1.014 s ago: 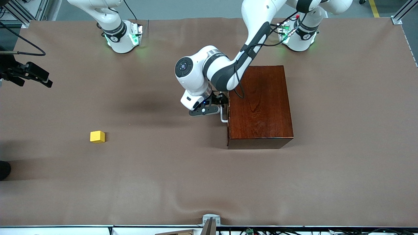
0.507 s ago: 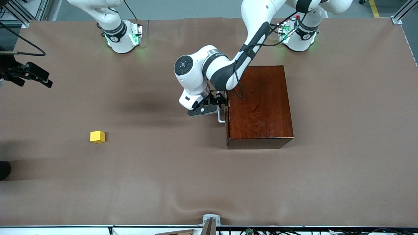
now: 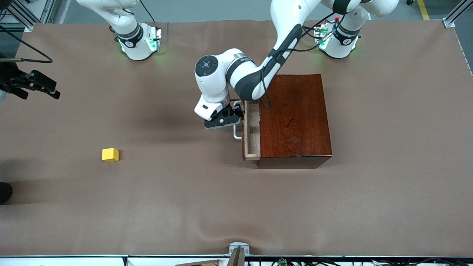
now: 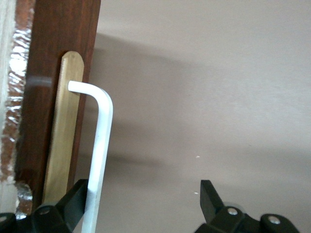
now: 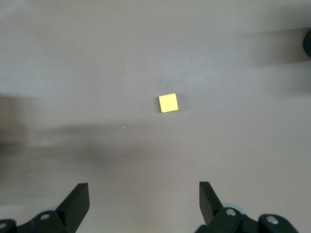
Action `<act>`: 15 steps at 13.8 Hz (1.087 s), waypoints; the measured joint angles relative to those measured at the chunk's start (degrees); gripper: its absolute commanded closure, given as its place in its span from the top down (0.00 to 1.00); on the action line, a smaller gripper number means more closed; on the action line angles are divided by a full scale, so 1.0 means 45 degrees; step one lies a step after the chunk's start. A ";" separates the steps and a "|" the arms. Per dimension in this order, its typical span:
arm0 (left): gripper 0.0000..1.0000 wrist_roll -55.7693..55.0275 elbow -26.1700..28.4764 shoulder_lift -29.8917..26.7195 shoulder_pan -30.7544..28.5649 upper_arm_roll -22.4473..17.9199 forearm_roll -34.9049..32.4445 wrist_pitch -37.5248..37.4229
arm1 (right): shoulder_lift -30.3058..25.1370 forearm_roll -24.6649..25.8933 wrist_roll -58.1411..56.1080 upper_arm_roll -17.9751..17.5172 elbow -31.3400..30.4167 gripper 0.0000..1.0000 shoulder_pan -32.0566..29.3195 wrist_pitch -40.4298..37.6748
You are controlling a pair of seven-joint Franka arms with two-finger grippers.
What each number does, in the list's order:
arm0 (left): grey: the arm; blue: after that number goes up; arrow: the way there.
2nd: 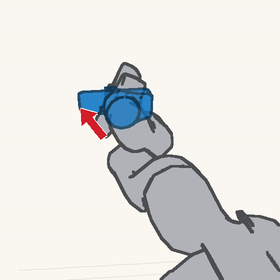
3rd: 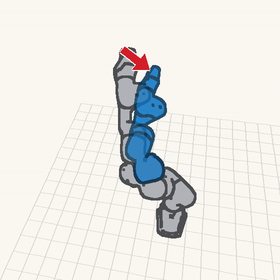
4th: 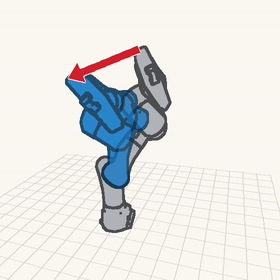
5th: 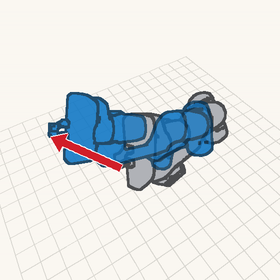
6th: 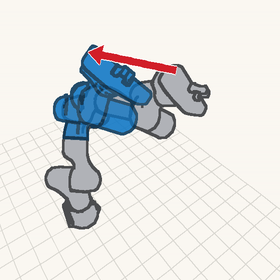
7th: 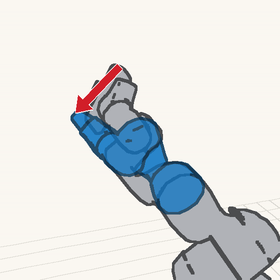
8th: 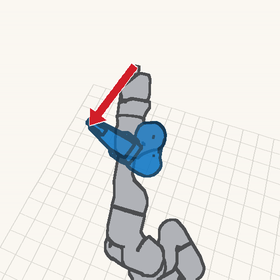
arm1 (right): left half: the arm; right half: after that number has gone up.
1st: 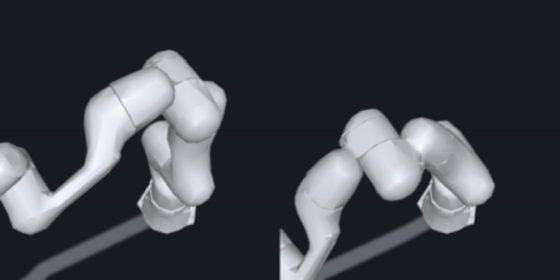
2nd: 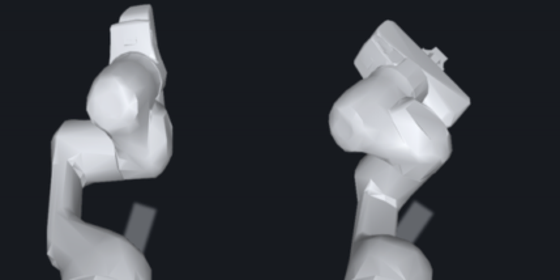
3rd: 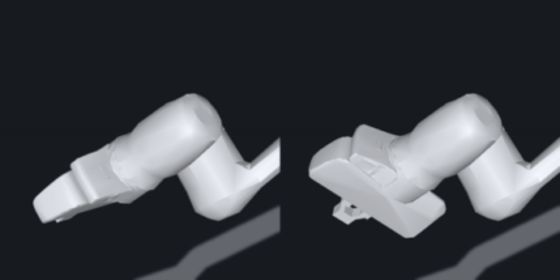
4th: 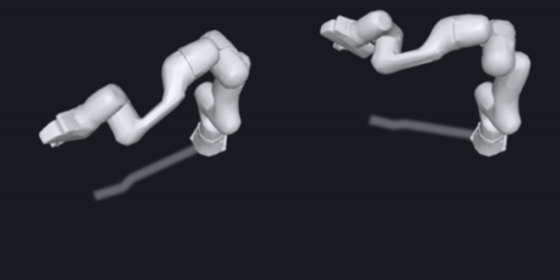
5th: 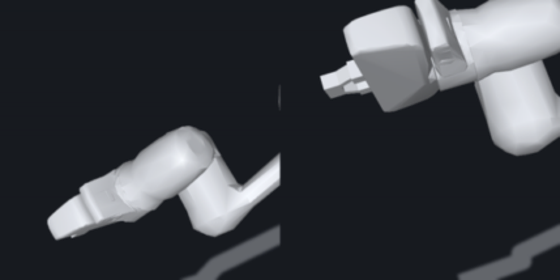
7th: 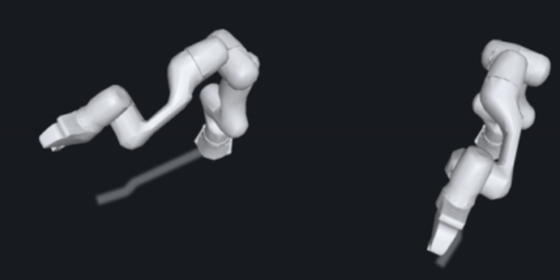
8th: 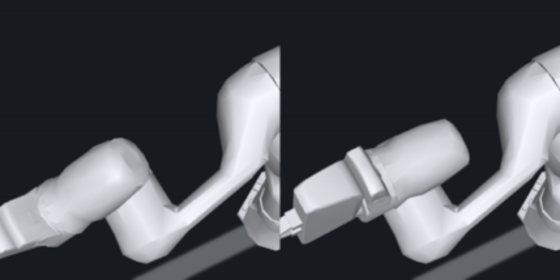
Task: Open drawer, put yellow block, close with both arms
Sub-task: 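Pull the drawer open by its handle with the left gripper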
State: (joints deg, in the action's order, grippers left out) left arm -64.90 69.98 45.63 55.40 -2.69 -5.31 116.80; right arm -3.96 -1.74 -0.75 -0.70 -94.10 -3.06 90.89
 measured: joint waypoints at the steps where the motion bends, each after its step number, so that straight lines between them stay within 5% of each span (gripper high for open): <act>1: 1.00 -0.0058 0.0001 0.0005 0.0042 0.0015 0.0002 0.0093 | 0.0000 0.0000 0.0052 0.0005 -0.0003 1.00 -0.0001 0.0002; 15: 1.00 -0.0403 -0.0141 0.0170 0.0389 0.0320 0.0072 0.1896 | 0.0003 0.0000 0.0286 0.0024 -0.0016 1.00 -0.0010 0.0004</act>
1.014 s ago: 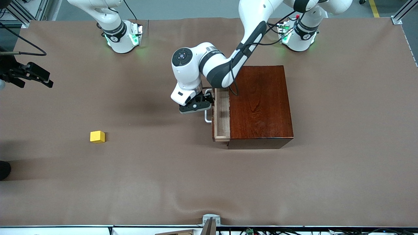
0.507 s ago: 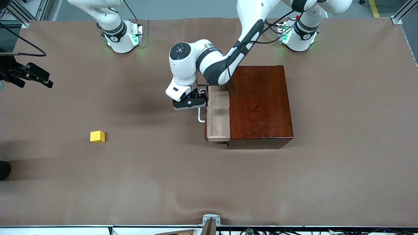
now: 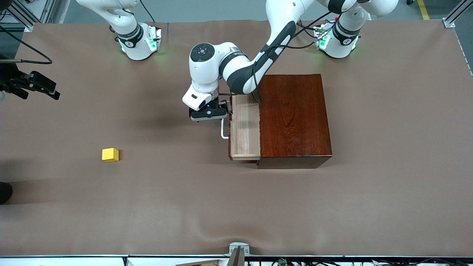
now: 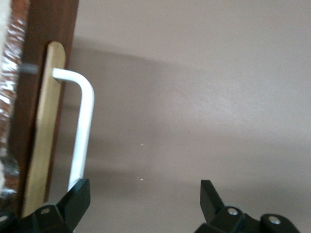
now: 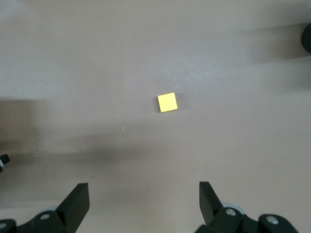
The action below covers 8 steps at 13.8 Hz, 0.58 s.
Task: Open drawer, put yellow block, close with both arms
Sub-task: 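Pull the drawer open by its handle with the left gripper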
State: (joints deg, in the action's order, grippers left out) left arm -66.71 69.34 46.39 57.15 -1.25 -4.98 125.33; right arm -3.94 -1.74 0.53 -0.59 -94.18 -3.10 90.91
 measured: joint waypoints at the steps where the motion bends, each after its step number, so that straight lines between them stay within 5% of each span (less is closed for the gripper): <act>1: 1.00 -0.0021 -0.0011 0.0069 0.0026 0.0012 0.0001 0.0106 | 0.0000 0.0000 0.0000 0.0003 0.0000 1.00 -0.0001 0.0000; 8: 1.00 -0.0110 -0.0535 -0.0206 -0.0192 -0.0130 0.0177 0.0010 | 0.0024 0.0010 -0.0001 0.0020 0.0000 1.00 -0.0011 0.0200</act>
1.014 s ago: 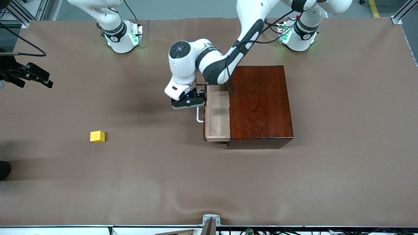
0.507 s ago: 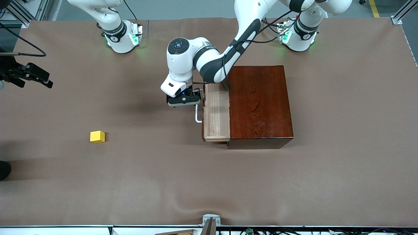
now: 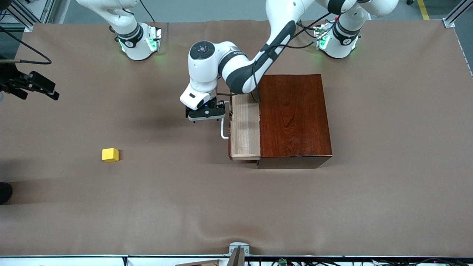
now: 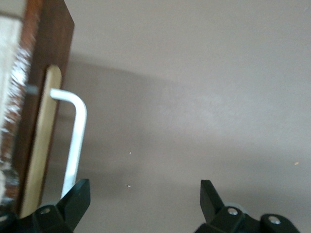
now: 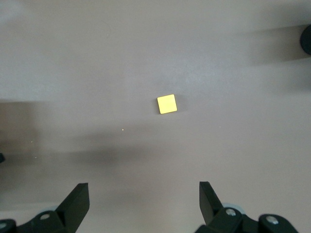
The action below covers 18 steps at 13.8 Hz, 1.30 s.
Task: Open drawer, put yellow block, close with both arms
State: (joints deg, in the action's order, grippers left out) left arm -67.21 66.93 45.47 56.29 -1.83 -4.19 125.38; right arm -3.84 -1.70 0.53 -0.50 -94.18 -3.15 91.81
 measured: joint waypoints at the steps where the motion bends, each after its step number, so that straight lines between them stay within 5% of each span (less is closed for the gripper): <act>1: 1.00 -0.0017 -0.0215 -0.0578 -0.0376 -0.0052 0.0223 -0.0664 | 0.0117 0.0032 -0.0003 0.0011 0.0012 1.00 -0.0011 0.0369; 9: 1.00 0.1986 -0.0192 -0.3604 -0.4298 -0.0170 0.0495 -0.4784 | 0.2968 0.0278 -0.0928 0.0055 0.0306 1.00 -0.0393 0.2534; 15: 1.00 0.5246 0.0101 -0.4847 -0.7446 -0.0145 0.0520 -0.6398 | 0.4384 0.0425 -0.2110 0.0022 -0.2873 1.00 -0.0380 0.7670; 18: 1.00 0.6324 0.0623 -0.5183 -0.8405 -0.0130 0.0525 -0.6408 | 0.5229 0.0436 -0.2655 0.0028 -0.3653 1.00 -0.0386 0.8803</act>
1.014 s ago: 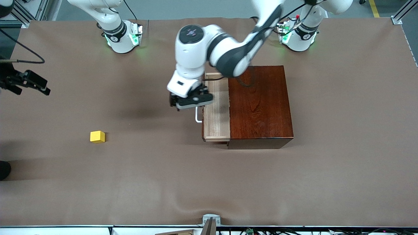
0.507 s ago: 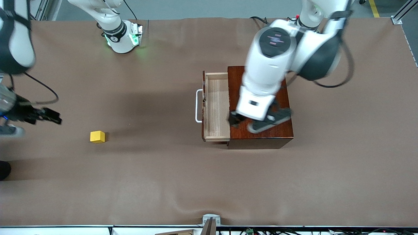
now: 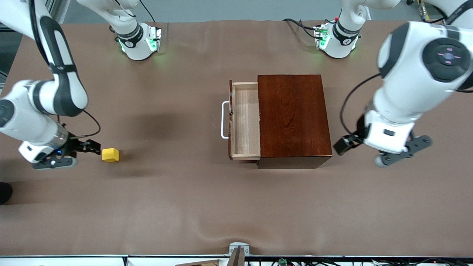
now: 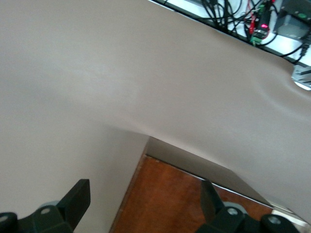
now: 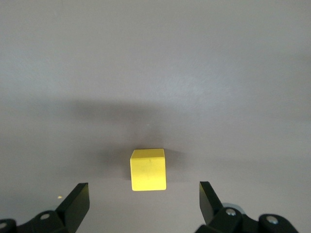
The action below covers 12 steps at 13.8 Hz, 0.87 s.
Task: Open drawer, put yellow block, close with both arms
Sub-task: 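Grasp the yellow cube with the right gripper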
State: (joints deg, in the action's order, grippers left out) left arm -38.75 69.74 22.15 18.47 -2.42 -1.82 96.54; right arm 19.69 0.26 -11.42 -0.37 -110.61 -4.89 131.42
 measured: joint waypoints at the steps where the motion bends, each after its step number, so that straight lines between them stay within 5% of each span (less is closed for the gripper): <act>1: 1.00 0.0382 0.0154 -0.0087 -0.0250 0.0001 0.0000 0.0000 | 0.0338 0.0001 -0.0084 0.0002 -0.0042 1.00 -0.0001 0.0195; 11: 1.00 0.5226 0.2599 -0.2706 -0.2159 0.0000 0.0001 -0.0274 | 0.2363 0.0216 -0.0224 0.0057 -0.0405 1.00 -0.0161 0.1692; 12: 1.00 0.5419 0.2751 -0.2924 -0.2164 -0.0002 0.0001 -0.0492 | 0.2558 0.0216 -0.0232 0.0058 -0.0406 0.89 -0.0170 0.1905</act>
State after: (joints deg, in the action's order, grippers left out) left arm -14.36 82.12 8.99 8.73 -2.42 -1.82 94.33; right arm 31.20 1.23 -12.46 -0.11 -112.44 -5.66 140.00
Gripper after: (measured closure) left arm 0.000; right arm 0.000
